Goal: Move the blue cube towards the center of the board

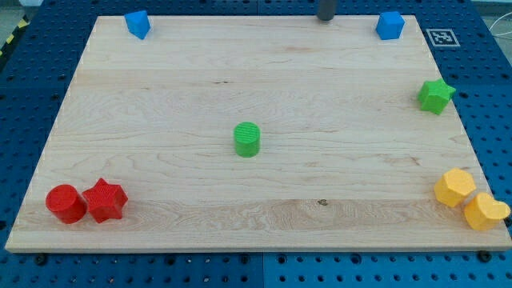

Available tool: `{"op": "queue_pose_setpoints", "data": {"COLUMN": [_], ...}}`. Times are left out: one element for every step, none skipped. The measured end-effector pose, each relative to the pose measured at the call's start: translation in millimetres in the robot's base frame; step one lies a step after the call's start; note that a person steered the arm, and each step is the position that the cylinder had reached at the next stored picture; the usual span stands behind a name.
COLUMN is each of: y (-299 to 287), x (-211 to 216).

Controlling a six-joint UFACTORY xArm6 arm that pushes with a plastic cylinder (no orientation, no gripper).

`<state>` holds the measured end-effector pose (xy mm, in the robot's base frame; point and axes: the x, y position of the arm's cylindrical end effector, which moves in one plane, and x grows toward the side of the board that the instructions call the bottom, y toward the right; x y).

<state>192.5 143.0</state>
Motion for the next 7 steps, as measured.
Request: {"op": "queue_pose_setpoints", "data": {"y": [49,88,176,191,132,58,27], "x": [-1,-1,4,26,37,28,0]}}
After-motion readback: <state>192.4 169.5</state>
